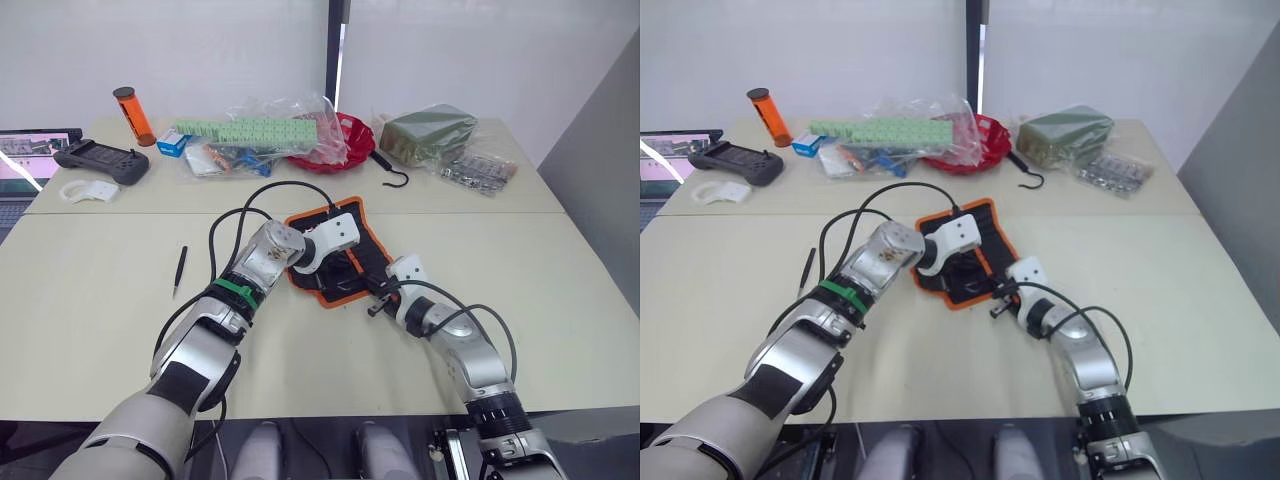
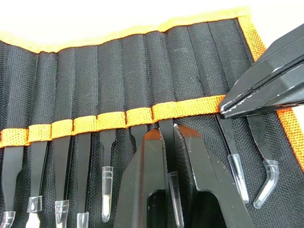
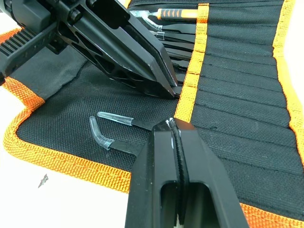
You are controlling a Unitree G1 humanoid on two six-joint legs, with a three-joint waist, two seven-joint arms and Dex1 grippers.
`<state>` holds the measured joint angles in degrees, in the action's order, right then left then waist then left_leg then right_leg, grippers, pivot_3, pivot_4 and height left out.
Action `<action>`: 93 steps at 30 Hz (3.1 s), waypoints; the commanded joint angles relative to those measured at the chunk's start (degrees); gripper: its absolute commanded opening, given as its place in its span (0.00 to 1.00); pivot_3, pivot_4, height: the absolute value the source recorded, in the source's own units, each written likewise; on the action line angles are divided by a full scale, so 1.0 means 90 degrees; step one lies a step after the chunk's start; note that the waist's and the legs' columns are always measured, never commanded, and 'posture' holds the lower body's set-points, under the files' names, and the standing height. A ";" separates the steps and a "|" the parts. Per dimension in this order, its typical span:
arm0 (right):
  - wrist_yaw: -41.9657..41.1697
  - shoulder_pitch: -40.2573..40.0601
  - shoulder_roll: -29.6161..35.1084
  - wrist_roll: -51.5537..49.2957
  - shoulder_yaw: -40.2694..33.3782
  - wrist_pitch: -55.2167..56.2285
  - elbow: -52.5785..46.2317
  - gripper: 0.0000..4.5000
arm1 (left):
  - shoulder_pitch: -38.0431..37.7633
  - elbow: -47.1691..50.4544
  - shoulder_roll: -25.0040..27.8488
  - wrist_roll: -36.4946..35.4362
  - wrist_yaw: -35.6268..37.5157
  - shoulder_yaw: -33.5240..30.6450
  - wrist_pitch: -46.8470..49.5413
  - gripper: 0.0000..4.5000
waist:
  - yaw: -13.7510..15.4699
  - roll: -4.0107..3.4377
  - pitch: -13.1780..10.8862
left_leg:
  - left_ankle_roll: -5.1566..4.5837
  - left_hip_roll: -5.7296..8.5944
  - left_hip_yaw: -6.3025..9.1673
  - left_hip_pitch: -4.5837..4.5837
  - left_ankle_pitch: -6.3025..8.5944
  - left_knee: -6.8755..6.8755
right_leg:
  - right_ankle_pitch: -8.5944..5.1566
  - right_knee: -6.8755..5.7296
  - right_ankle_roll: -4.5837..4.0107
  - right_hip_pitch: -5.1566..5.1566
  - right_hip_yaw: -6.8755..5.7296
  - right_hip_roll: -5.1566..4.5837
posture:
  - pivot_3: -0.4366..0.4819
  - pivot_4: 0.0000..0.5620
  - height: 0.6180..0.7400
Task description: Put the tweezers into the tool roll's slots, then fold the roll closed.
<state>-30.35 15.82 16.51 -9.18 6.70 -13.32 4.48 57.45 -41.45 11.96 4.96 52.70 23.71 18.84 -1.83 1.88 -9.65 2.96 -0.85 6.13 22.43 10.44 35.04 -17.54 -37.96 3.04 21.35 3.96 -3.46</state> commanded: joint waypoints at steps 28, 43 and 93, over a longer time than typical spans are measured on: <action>-0.0206 0.0168 0.0080 0.0028 -0.0023 -0.0094 0.0636 0.00 | -0.2773 0.4649 0.2996 -0.1651 -0.0843 -0.4473 0.2230 0.99 | -0.0090 -0.0006 -0.0004 | 0.0000 -0.0008 0.0006 -0.0009 0.0000 -0.0012 | 0.0016 -0.0001 -0.0028 0.0002 0.0004 0.0000 | 0.48 0.27 1.00; -0.0265 0.0201 0.0090 0.0086 -0.0057 0.0294 0.1137 0.00 | -0.7686 0.6219 0.2103 -0.2498 -0.1478 -0.7502 0.0904 0.99 | 0.0000 0.0016 0.0002 | 0.0003 -0.0019 -0.0002 -0.0032 0.0000 -0.0020 | 0.0027 0.0023 -0.0058 -0.0018 0.0004 -0.0006 | 0.48 0.27 1.00; -0.0066 -0.0083 0.0160 0.0102 -0.0086 0.0108 0.0710 0.00 | -0.5173 0.5225 0.1376 -0.2202 -0.4439 -0.4535 0.2208 0.59 | 0.0091 0.0037 0.0031 | 0.0003 -0.0014 -0.0006 -0.0024 0.0001 -0.0023 | 0.0027 0.0046 -0.0053 -0.0021 0.0004 -0.0003 | 0.48 0.27 1.00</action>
<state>-32.08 16.55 17.23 -9.89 6.09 -9.93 8.93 10.58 5.67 24.30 -15.24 12.80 -17.71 37.91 -1.02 2.22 -9.37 2.99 -0.97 6.07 22.21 10.44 34.84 -17.30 -37.54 2.56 21.15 4.00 -3.49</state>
